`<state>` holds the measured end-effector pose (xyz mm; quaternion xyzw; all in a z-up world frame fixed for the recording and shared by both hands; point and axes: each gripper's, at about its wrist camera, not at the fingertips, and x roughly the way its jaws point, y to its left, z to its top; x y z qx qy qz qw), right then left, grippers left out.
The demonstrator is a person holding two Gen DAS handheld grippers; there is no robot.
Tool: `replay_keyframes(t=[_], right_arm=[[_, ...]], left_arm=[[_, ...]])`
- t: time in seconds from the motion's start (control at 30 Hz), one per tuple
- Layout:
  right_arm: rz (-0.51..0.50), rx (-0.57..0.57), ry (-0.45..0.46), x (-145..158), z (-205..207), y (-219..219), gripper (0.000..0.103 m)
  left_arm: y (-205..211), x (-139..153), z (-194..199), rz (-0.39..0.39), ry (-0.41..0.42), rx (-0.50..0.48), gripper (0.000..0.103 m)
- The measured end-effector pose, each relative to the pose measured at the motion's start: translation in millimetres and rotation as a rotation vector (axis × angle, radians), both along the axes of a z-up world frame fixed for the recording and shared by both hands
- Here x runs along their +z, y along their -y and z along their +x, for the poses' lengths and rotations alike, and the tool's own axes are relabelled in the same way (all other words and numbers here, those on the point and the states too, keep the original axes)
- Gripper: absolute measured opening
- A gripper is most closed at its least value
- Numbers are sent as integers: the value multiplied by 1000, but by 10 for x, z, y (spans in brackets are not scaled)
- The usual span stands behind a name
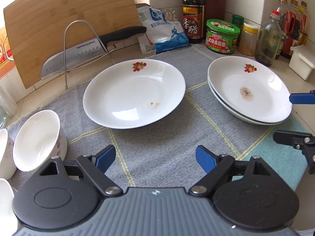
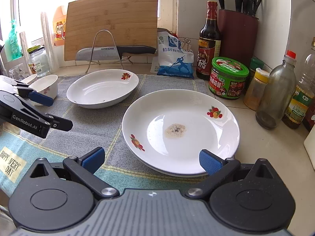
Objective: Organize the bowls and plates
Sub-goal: 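Withdraw the left tool from the stacked plates, then move the right tool toward a white fruit-print plate while the left tool moves toward another plate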
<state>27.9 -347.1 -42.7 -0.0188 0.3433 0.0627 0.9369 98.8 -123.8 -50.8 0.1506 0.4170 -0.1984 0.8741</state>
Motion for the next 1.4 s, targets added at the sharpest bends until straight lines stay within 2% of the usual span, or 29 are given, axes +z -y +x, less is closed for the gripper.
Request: replay_keyframes(t=[0.17,0.63,0.77,0.83,0.9,1.17,1.4], right_arm=[[-13,-3,-24,38,14,-168,103],[-45,58,-81,84,139,-575,103],[-48,83,-91,95,239,-605,103],[-43,97,-97,91,301,-604,103],[-39,110,-104,91,375,-597,103],[-48,197,-112,139,696,-621,103],[-56,287,-113,196,1194,-621,103]], left_arm=[[-155,-68,40,-28,-16,-2,88],[-194,-323,286,-3,45,-11,88],[-184,-374,382,-32,37,9,97],[-188,-400,443,-50,17,34,103],[-203,-420,491,-83,-6,51,103],[-132,-442,615,-96,18,103,103],[-116,-468,596,-110,56,145,103]])
